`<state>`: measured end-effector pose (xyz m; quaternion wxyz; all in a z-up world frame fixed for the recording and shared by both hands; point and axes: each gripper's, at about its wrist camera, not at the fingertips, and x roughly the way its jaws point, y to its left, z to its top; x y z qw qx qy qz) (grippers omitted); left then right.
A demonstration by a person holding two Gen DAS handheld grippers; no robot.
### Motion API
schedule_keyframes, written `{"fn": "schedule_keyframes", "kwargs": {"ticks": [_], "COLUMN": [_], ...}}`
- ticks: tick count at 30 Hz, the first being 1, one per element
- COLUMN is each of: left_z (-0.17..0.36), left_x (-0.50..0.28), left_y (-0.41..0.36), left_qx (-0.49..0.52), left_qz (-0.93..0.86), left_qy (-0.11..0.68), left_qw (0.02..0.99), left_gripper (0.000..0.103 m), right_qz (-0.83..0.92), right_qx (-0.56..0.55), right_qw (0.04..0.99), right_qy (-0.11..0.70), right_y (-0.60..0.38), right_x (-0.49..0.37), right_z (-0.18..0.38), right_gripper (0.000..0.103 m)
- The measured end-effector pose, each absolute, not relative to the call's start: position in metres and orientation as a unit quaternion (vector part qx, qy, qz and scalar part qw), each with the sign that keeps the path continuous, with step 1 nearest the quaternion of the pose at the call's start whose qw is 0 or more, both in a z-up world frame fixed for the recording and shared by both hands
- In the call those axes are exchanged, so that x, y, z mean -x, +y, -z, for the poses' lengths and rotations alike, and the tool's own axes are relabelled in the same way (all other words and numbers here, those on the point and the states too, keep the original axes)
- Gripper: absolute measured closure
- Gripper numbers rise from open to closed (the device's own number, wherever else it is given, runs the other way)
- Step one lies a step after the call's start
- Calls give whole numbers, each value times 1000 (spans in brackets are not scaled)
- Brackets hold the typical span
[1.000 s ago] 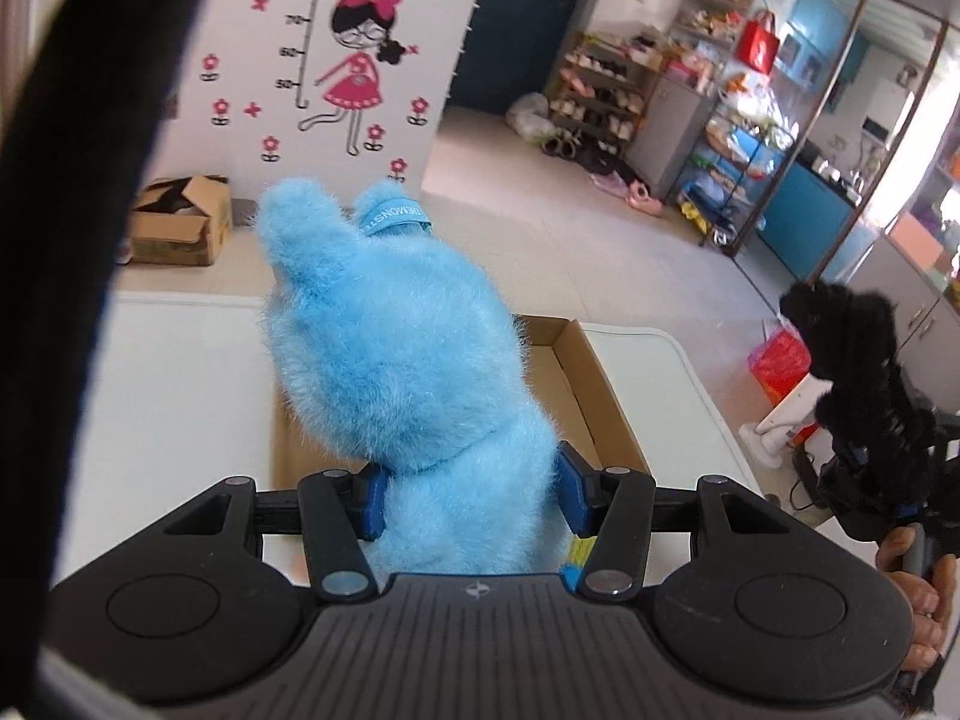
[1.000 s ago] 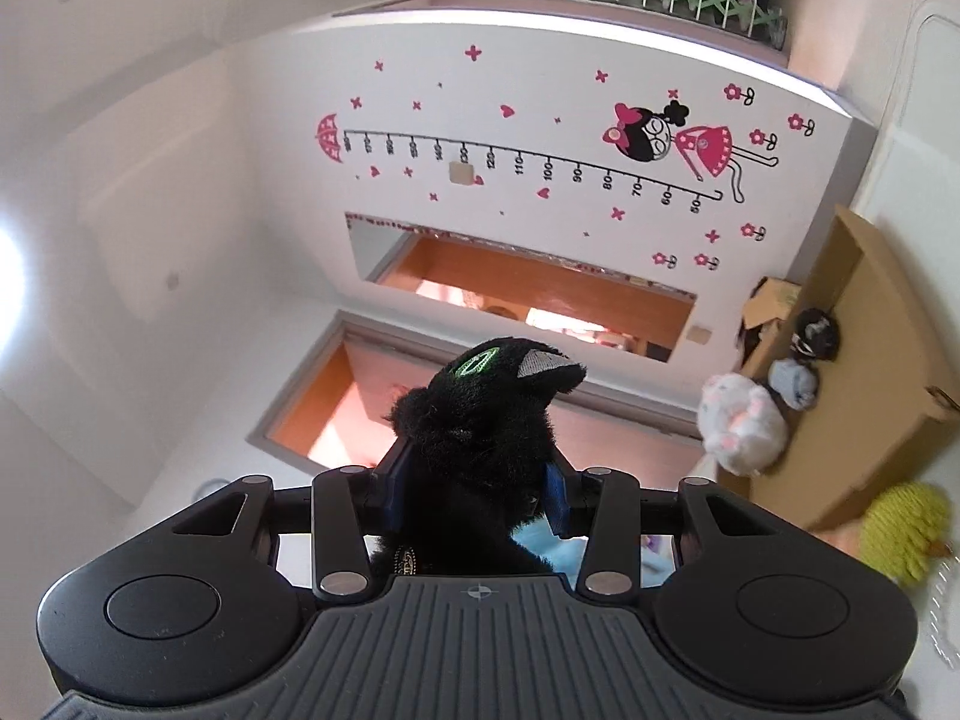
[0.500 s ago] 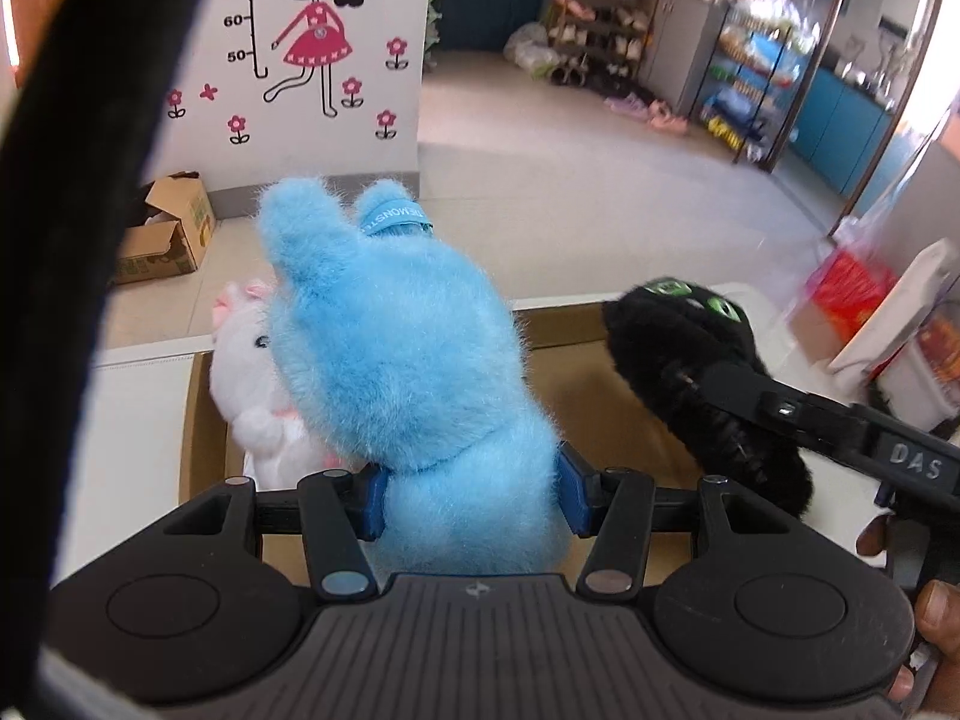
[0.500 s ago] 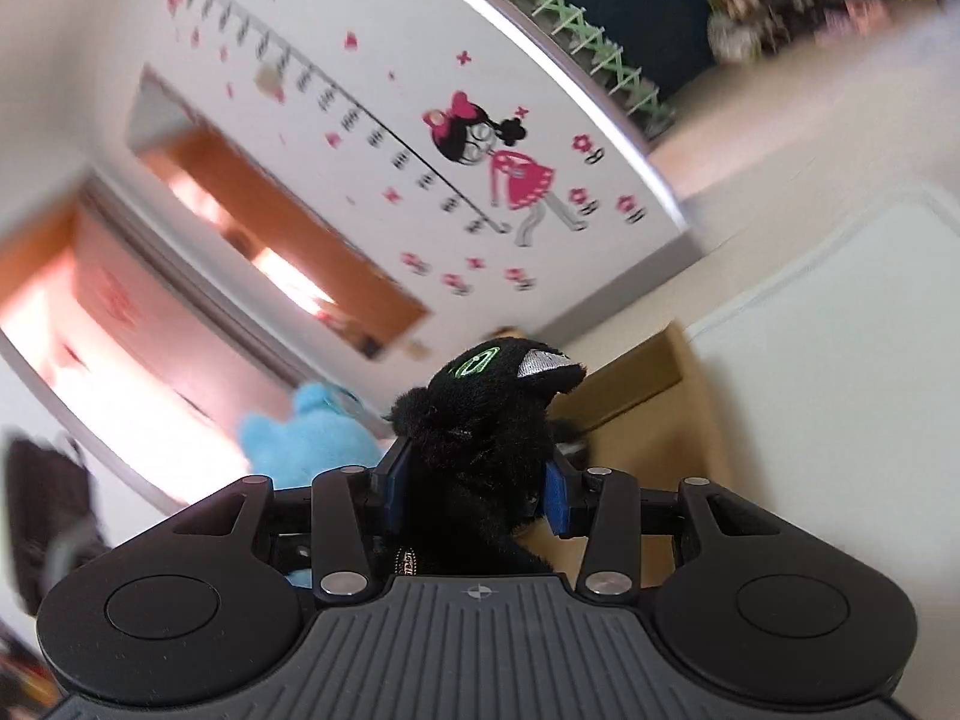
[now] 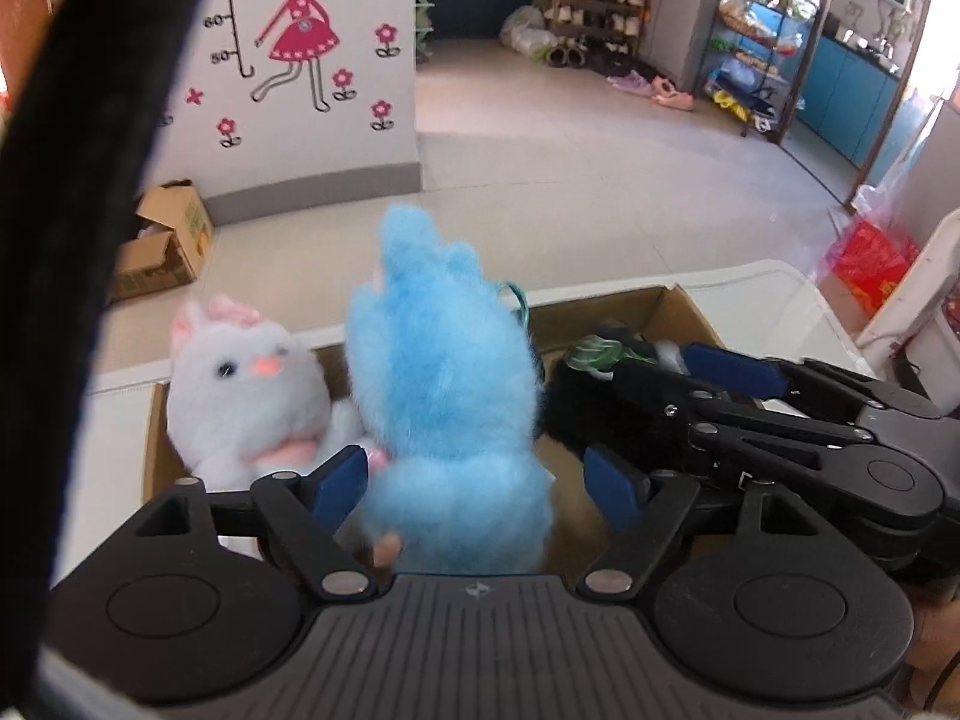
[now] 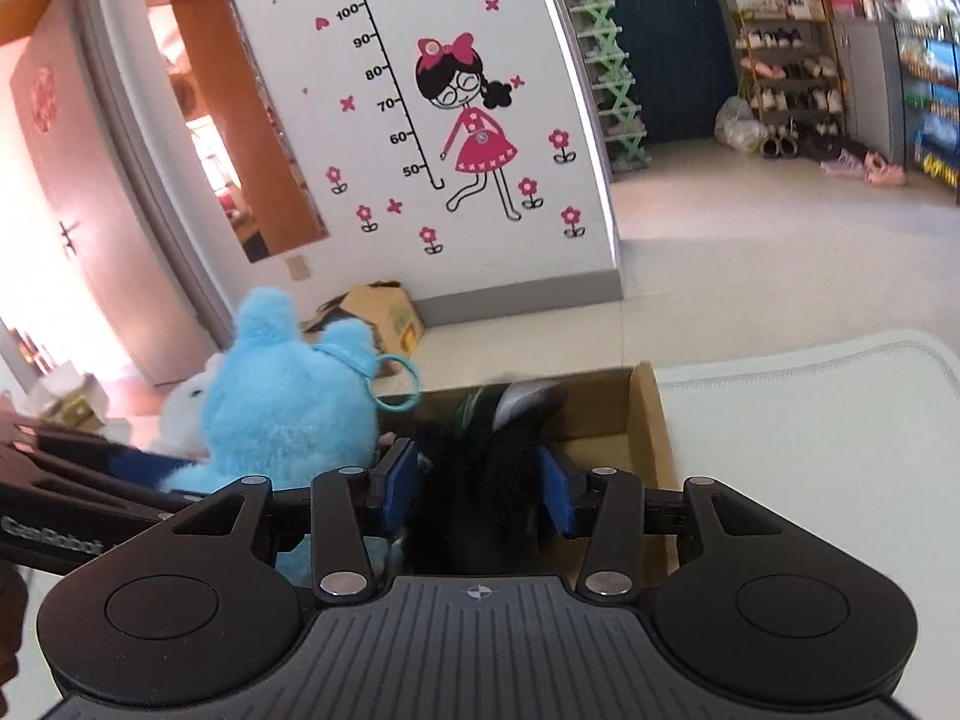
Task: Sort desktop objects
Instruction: 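Carry the blue plush and black cat plush into the box and release both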
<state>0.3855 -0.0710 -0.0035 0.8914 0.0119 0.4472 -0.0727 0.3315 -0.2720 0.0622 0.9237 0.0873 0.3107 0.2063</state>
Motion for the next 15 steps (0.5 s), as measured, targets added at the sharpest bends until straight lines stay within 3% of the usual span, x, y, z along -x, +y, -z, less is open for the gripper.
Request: {"fn": "schedule_keyframes", "kwargs": {"ticks": [3,9,11,15], "left_z": [-5,-45,-59,-64], "left_x": [-376,-335,-306,-242], "left_y": [-64,-50,-36,2], "left_qx": [-1,8,8,5], "left_qz": [81,100,104,99], "left_qy": [440,404,388,379], "left_qw": [894,909,916,920], "left_gripper": [20,11,4,1], "right_qz": [-202,-234,-242,-258], "right_qx": [-98,-125,-125,-105], "right_qw": [927,925,927,929], "right_qy": [301,271,257,242], "right_y": [-280,-304,-313,-332], "right_x": [-327,-288,-267,-204], "right_z": [-72,-107,-119,-139], "right_gripper": [32,28,27,21]}}
